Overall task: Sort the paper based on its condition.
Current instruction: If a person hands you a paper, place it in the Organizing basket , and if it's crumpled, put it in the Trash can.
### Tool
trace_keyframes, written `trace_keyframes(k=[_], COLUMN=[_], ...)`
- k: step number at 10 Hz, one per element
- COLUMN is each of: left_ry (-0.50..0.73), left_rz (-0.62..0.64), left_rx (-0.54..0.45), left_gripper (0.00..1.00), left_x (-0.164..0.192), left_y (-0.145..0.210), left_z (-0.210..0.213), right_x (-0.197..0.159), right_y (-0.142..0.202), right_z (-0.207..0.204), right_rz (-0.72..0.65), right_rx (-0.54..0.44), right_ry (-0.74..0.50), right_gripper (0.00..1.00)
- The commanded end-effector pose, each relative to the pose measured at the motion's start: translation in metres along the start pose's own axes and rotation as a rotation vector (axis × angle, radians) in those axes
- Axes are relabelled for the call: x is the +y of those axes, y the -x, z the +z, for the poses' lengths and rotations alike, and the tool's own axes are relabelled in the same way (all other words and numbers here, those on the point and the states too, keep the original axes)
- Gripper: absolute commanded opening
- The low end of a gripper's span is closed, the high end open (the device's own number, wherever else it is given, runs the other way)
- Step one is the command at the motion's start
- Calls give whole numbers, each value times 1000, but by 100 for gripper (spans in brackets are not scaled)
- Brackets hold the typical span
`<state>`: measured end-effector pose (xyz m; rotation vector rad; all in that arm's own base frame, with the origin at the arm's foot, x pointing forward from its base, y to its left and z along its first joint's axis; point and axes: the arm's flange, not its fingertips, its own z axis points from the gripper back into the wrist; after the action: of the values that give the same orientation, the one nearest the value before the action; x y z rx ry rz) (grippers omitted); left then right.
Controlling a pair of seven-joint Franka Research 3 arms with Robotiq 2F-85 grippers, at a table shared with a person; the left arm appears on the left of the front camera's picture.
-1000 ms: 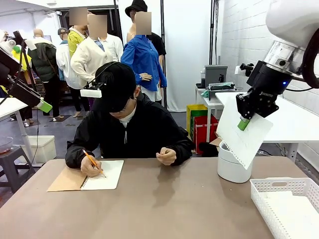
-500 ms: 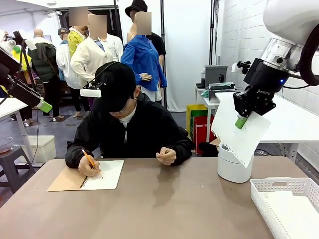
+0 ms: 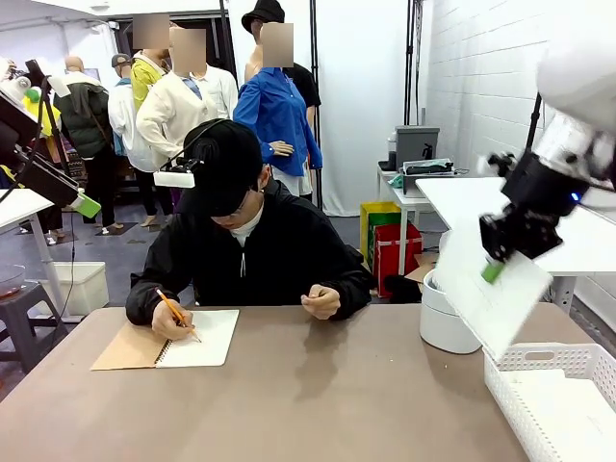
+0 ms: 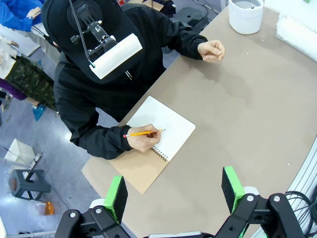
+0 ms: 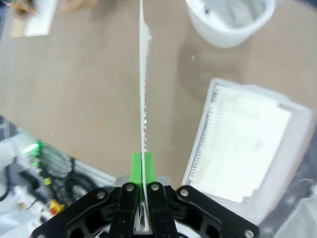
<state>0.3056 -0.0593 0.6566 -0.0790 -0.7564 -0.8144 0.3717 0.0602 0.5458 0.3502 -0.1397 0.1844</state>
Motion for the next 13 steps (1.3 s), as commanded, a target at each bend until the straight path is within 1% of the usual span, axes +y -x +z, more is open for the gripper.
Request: trace_keyframes(k=[1,3,4,6,8,11,13], left_ry=[1,1,1,1,1,1,1], left_rz=[0,0,0,0,0,0,0], left_rx=[-1,-1,-1,-1,-1,-1,-1], left_gripper=[100,100,100,100,100,100,100], left_x=[0,0,0,0,0,0,0], left_y=[0,0,0,0,0,0,0], left_z=[0,0,0,0,0,0,0], right_x=[-35,-66,-81,-102,-128,-143,-142], right_y=[29,55,61,69,72,77,79], right_z=[-32,-49,-57,-67,-71,-93,-113], right_rz=[-90,-162,-165,-169,-181,-139,-110], right_rx=[-23,-23,-20,-23,-8,59,74], right_ry=[-17,-64,-71,-107,-114,-100,-113], right_gripper=[0,0,0,0,0,0,0])
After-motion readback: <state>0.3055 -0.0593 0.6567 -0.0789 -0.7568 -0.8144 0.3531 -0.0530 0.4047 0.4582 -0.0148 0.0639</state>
